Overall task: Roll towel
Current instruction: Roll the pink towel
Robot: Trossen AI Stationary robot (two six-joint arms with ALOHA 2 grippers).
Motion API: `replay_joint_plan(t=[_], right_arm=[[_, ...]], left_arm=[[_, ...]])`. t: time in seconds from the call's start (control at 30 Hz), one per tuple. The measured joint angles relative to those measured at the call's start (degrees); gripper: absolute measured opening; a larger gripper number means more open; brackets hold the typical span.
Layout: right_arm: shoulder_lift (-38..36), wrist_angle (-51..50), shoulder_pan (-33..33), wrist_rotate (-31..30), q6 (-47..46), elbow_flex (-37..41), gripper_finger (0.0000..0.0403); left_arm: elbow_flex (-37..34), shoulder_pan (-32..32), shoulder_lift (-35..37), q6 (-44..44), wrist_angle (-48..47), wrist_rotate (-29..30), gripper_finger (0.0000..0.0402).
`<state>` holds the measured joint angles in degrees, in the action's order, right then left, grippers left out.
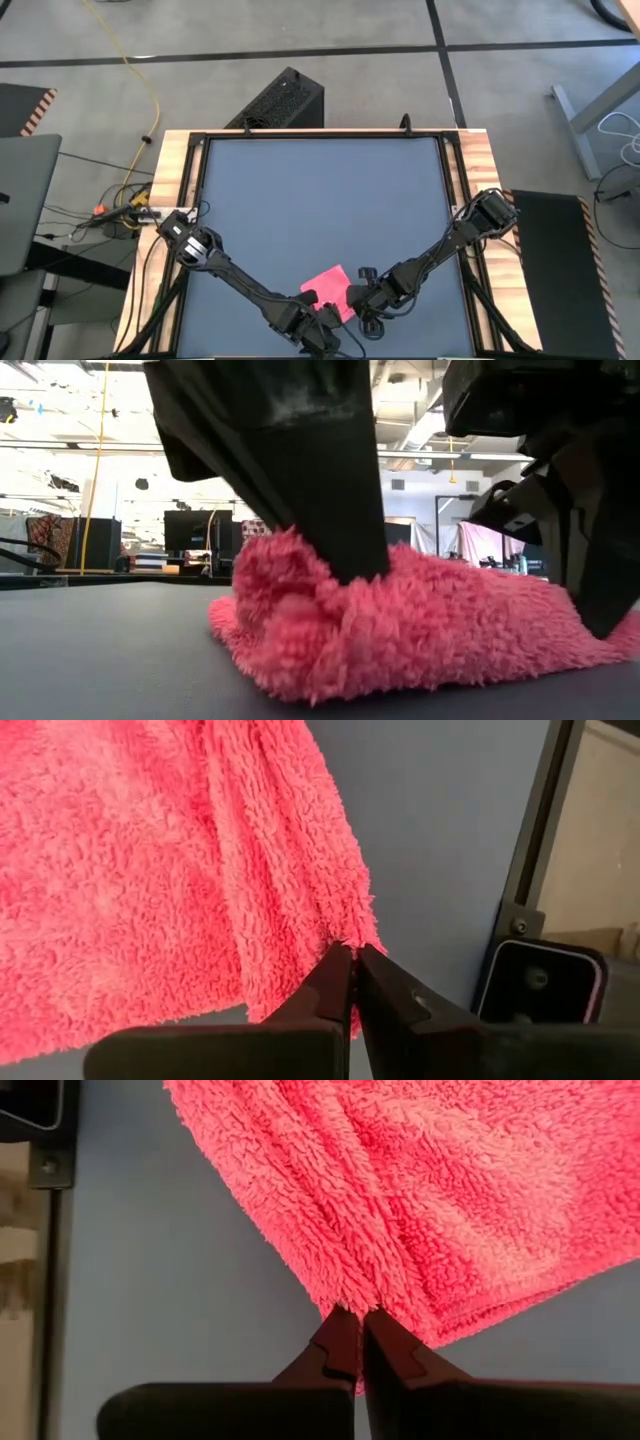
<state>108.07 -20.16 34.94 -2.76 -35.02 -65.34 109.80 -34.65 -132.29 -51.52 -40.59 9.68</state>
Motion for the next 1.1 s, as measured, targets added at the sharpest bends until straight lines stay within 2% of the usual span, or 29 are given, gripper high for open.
replay_joint_plan(t=[0.47, 0.93, 1.1], right_arm=[[-0.1, -0.7, -1.3, 12.0, -4.5, -1.6, 0.0021], [-2.8, 2.0, -1.7, 10.2, -3.2, -1.6, 0.0021], [-2.8, 1.7, -1.7, 10.0, -3.1, -1.6, 0.0021]], left_arm=[[0.0, -0.3, 0.2, 0.5, 0.9, 1.4, 0.0000], [-0.5, -1.1, 0.8, -1.1, 4.5, 2.8, 0.0000], [-3.2, -1.6, 0.8, -4.0, 8.9, 2.8, 0.0000]])
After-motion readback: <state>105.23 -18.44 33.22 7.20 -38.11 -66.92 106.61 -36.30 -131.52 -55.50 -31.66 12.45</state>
